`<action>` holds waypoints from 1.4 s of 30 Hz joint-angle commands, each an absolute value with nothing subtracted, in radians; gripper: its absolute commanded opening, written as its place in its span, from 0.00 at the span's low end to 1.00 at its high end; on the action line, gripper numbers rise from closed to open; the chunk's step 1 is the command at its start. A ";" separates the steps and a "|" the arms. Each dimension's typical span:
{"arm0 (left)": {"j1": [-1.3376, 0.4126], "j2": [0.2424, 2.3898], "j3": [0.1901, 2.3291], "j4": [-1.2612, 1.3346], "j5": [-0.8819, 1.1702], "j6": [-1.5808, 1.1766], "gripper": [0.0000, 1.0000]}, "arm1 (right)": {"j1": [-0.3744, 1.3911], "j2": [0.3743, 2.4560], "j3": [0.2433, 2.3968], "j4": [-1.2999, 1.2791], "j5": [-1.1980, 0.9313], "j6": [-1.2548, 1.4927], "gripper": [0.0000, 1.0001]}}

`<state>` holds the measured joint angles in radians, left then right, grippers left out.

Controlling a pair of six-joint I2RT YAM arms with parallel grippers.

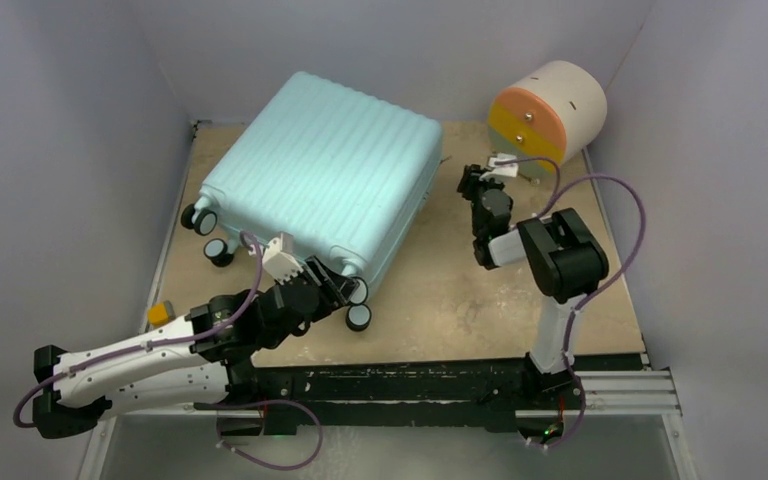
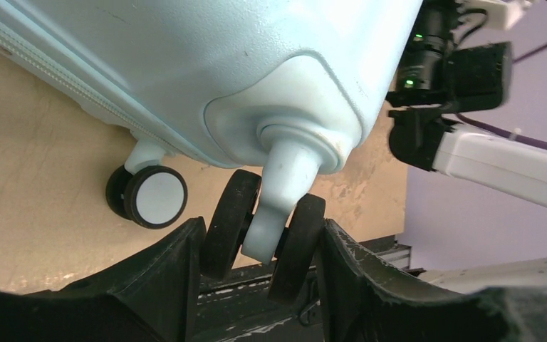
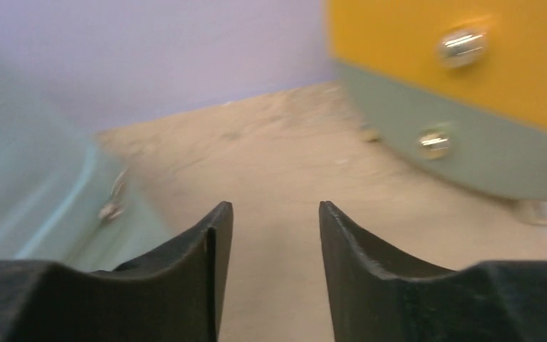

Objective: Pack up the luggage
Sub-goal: Zip the luggage at the center of the board.

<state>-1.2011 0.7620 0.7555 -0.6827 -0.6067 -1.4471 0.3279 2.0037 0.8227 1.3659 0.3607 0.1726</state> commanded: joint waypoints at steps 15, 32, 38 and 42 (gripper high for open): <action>-1.203 0.625 0.970 -0.954 -0.590 -0.991 0.78 | 0.217 1.371 1.032 0.539 -0.033 0.338 0.84; -1.062 0.752 0.867 -0.422 -0.695 -0.615 0.83 | 0.167 1.944 1.807 0.119 -0.543 0.512 0.99; -0.839 0.717 0.821 -0.429 -0.505 -0.662 0.83 | 0.169 2.050 1.914 0.091 -0.628 0.544 0.99; -0.836 0.715 0.809 -0.478 -0.518 -0.754 0.83 | 0.171 2.089 1.921 0.093 -0.699 0.546 0.99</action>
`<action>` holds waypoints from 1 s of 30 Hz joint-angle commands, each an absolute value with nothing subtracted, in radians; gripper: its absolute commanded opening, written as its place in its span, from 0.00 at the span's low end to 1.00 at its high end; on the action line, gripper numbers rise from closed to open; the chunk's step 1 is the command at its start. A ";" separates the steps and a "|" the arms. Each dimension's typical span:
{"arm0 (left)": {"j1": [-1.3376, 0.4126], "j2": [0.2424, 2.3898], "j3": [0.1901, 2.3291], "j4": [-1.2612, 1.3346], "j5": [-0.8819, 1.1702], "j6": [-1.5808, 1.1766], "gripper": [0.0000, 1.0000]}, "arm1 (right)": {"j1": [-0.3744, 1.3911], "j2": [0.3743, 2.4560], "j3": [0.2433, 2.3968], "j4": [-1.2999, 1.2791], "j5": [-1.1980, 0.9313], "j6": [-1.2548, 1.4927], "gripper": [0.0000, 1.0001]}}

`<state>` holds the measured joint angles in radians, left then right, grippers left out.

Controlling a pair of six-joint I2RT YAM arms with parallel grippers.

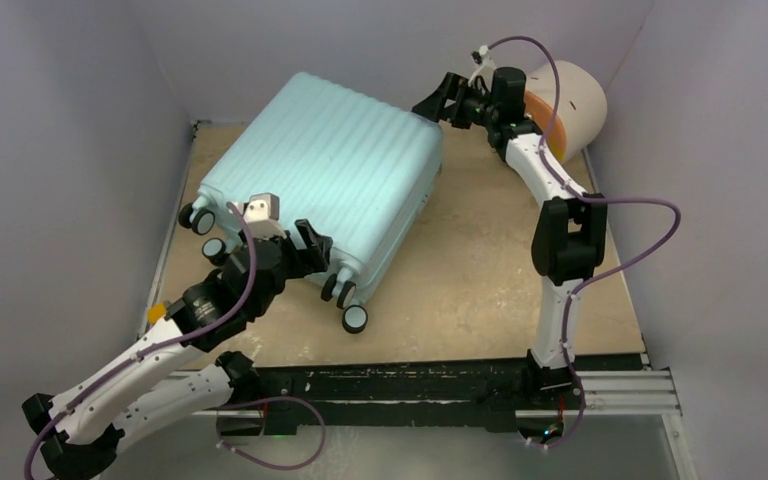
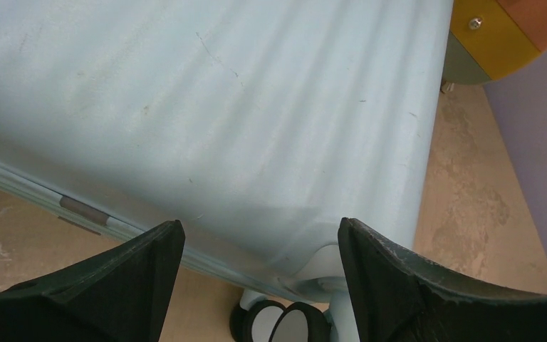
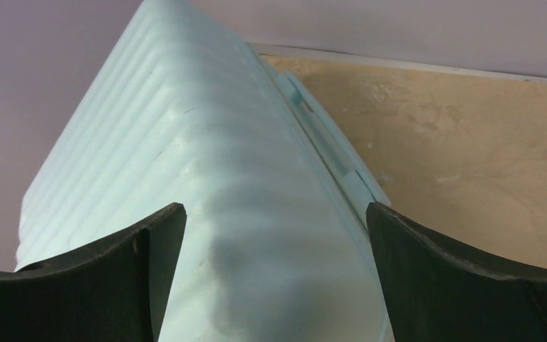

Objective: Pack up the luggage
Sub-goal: Zip the luggage at the center of the board.

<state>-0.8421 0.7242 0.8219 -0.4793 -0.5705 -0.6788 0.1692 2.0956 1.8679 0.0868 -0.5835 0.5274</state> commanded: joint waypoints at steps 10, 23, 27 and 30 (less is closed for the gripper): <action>-0.752 0.727 0.753 -0.476 -0.498 -0.857 0.83 | 0.198 2.082 1.873 -0.181 -0.732 0.343 0.92; -0.532 0.796 0.659 -0.270 -0.196 -0.867 0.80 | 0.224 1.846 1.433 -0.121 -0.687 0.337 0.46; -0.532 0.767 0.655 -0.293 -0.221 -0.856 0.81 | 0.230 1.737 1.288 -0.066 -0.665 0.382 0.48; -0.531 0.771 0.684 -0.344 -0.243 -0.846 0.82 | 0.231 1.631 1.168 -0.011 -0.621 0.428 0.53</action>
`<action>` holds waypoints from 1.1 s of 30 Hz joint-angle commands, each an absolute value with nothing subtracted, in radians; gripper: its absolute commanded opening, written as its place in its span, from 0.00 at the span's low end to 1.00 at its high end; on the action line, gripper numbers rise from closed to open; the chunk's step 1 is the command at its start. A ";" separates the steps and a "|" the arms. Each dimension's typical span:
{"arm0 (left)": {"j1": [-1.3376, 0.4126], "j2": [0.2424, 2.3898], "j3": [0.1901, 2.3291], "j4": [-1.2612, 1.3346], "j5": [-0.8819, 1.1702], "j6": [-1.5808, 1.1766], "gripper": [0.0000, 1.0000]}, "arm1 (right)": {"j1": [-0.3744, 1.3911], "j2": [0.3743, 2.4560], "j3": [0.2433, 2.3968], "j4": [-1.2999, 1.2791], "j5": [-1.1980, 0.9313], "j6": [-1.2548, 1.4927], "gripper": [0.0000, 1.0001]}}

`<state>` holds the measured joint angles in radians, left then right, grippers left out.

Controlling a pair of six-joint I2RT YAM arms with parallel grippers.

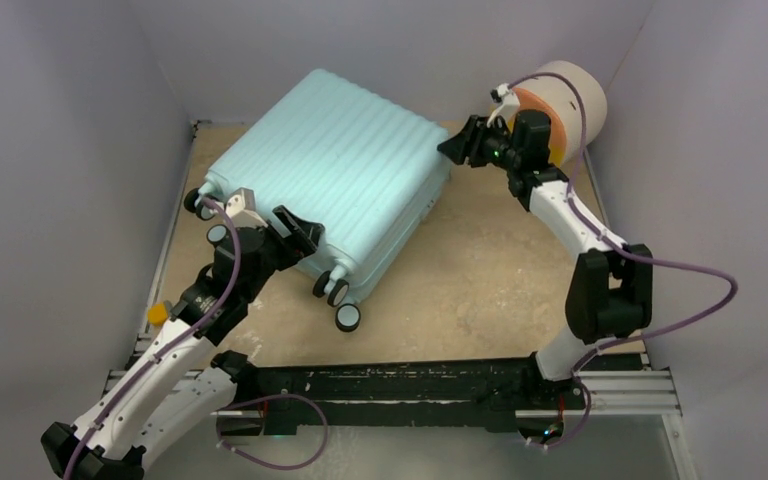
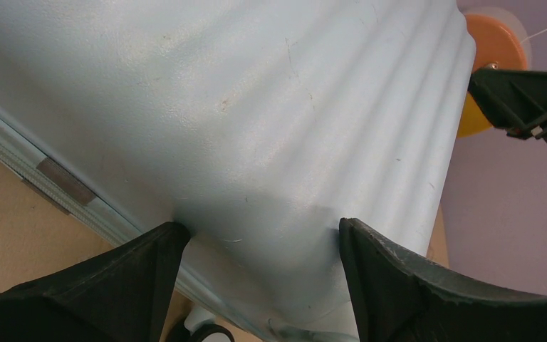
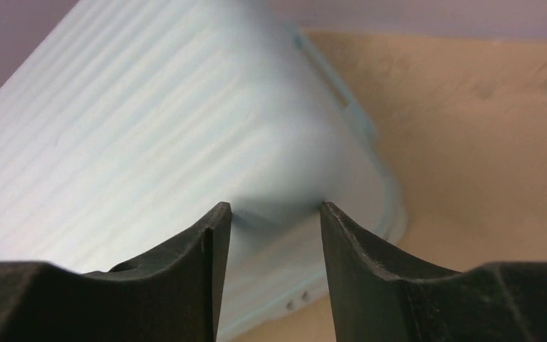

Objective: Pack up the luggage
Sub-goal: Zip the luggage at the center of the board.

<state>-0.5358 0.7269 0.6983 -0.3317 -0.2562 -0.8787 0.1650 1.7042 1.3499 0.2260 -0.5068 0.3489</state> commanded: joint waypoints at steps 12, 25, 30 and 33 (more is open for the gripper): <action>-0.532 0.738 0.887 -0.708 -0.207 -0.701 0.87 | 0.230 1.291 1.089 0.082 -0.295 0.432 0.83; -0.532 0.565 0.782 -0.584 -0.249 -0.811 0.89 | 0.198 1.755 1.594 0.066 -0.498 0.330 0.99; -0.533 0.600 0.759 -0.426 -0.263 -0.777 0.89 | 0.192 1.914 1.758 0.008 -0.564 0.297 0.99; -0.531 0.682 0.771 -0.389 -0.311 -0.775 0.89 | 0.192 2.018 1.895 -0.088 -0.648 0.283 0.97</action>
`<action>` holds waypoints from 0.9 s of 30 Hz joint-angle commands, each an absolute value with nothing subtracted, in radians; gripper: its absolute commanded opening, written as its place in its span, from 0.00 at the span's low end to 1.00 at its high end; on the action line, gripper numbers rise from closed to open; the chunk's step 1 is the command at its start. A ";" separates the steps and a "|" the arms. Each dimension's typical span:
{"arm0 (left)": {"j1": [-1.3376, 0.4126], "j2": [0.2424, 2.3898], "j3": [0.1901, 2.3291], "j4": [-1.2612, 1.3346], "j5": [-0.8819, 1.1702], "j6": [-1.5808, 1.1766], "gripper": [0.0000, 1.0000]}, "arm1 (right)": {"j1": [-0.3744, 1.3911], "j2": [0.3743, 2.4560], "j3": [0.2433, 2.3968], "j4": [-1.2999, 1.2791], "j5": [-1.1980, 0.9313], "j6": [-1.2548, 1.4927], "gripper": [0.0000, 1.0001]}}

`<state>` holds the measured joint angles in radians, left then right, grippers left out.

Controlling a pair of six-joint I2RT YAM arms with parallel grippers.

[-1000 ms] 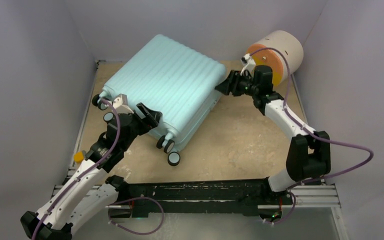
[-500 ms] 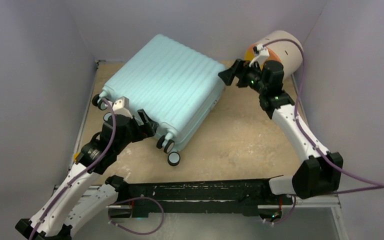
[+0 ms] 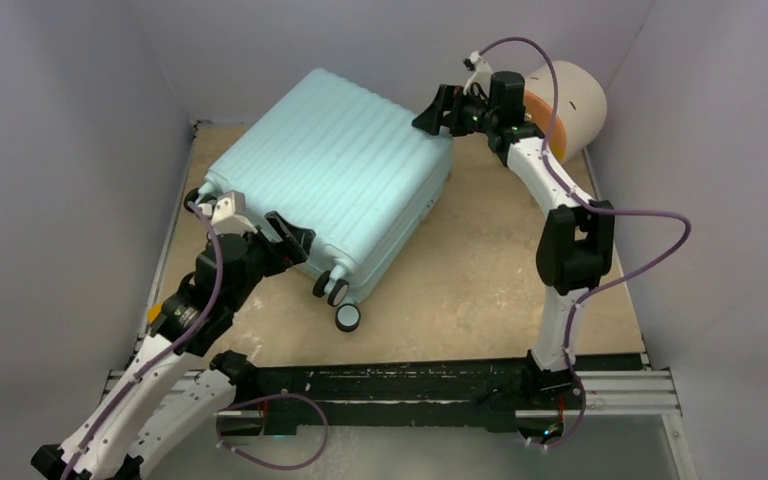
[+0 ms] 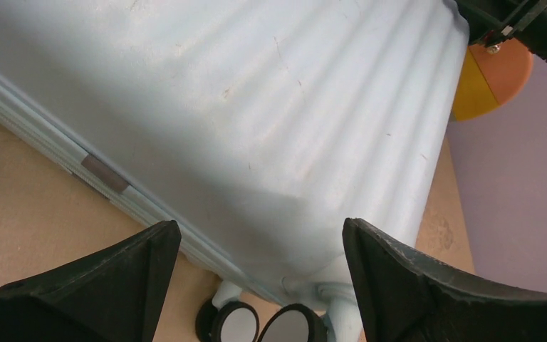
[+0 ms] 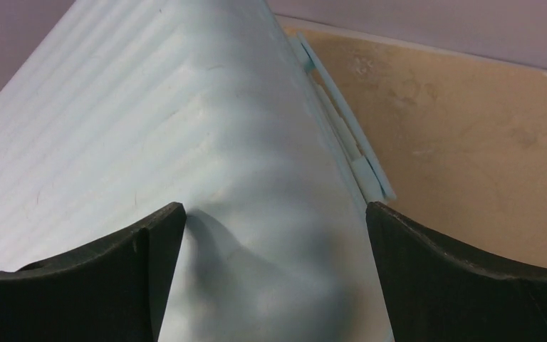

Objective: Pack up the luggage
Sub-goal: Zip the luggage at the center of the board.

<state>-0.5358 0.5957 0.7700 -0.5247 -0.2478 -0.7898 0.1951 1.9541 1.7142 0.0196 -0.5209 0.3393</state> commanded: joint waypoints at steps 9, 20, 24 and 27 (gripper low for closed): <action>-0.532 0.837 0.778 -0.356 -0.373 -0.915 0.90 | 0.193 2.054 1.850 -0.137 -0.721 0.278 0.72; -0.370 0.868 0.699 -0.315 -0.186 -0.923 0.87 | 0.233 1.962 1.556 -0.104 -0.717 0.276 0.58; -0.324 0.984 0.752 -0.281 0.023 -0.856 0.88 | 0.264 1.936 1.459 -0.057 -0.705 0.317 0.49; -0.319 1.073 0.814 -0.276 0.141 -0.807 0.87 | 0.269 1.890 1.333 0.037 -0.692 0.380 0.49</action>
